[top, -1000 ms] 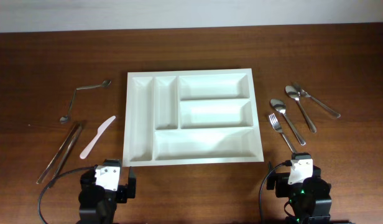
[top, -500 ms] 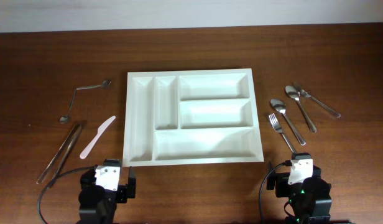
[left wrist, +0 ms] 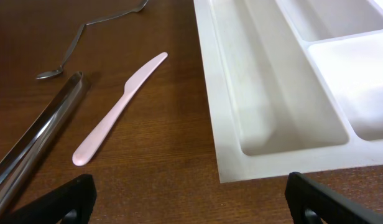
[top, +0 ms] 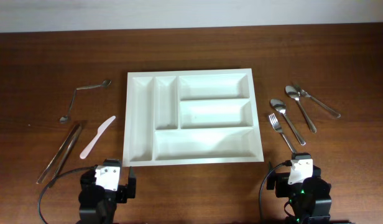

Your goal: Pack container

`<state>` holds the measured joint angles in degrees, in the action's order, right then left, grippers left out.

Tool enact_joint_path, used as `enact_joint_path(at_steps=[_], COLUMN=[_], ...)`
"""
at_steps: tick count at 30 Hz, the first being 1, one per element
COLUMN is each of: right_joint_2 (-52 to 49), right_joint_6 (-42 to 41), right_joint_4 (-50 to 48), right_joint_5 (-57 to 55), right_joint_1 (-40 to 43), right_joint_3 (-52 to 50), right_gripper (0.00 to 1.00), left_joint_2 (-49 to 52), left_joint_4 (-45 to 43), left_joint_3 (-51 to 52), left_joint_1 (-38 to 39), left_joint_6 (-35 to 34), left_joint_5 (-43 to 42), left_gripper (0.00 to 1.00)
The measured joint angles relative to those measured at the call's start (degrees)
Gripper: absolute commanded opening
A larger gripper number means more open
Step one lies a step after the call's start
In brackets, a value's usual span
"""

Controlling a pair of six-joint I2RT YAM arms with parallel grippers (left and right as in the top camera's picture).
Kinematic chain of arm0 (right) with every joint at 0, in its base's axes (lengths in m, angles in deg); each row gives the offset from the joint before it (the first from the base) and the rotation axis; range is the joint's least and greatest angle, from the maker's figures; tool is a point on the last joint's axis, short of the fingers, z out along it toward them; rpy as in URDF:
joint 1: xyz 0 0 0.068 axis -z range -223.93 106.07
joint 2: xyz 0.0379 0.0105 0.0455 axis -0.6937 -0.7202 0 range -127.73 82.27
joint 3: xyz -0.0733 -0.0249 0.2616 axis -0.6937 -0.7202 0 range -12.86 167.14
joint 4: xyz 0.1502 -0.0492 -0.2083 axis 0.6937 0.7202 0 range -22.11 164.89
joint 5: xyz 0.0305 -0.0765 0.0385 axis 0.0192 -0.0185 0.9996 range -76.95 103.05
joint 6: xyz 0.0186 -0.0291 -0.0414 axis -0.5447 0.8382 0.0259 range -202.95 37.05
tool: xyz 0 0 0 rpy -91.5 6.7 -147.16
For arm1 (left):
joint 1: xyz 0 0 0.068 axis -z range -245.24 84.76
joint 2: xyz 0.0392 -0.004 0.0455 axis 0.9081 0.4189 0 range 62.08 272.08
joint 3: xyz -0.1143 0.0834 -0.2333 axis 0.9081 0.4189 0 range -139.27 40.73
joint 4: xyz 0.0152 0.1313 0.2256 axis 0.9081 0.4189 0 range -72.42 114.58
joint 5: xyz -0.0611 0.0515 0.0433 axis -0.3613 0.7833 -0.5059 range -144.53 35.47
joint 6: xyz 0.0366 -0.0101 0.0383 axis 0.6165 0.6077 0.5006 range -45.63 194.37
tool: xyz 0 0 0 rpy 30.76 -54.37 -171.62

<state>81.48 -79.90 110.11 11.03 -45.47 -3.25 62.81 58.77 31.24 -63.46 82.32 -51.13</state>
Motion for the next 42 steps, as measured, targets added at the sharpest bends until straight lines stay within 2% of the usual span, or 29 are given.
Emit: enact_joint_path(at_steps=[13, 19, 23, 28, 31, 35, 39, 42], right_joint_2=[0.00, 0.00, 0.02, 0.00, -0.94, -6.71, -17.92, -30.01], right_joint_6=[-0.04, -0.81, -9.68, -21.66, -22.99, -20.90, -16.72, -12.41], right_joint_4=[-0.94, -8.79, -17.68, -22.03, -18.78, -8.02, 5.01, 18.05], right_joint_5=[0.00, 3.32, 8.44, 14.45, 16.52, 17.86, 18.49, 18.78], right_joint_1=[0.00, 0.00, 0.00, 0.00, 0.00, 0.00, 0.00, 0.00], right_joint_3=[0.00, -0.22, -0.28, 1.95, 8.07, 21.62, 37.09, 51.93], right_gripper=[0.99, 0.99, 0.99, 0.99, 0.99, 0.99, 0.99, 0.99], left_joint_2=[0.00, 0.00, 0.00, 0.00, 0.00, 0.00, -0.02, 0.00], left_joint_4=[0.00, -0.02, -0.02, -0.02, -0.02, -0.04, -0.02, -0.04], left_joint_3=[0.00, 0.00, 0.00, 0.00, 0.00, 0.00, 0.00, 0.00], left_joint_1=[0.00, 0.00, 0.00, 0.00, 0.00, 0.00, 0.00, 0.00], left_joint_6=[0.00, 0.00, 0.00, 0.00, 0.00, 0.00, 0.00, 0.00], left_joint_5=[0.00, 0.02, 0.02, 0.02, 0.02, 0.02, 0.04, 0.04], left_gripper=[0.99, 0.99, 0.99, 0.99, 0.99, 0.99, 0.99, 0.99])
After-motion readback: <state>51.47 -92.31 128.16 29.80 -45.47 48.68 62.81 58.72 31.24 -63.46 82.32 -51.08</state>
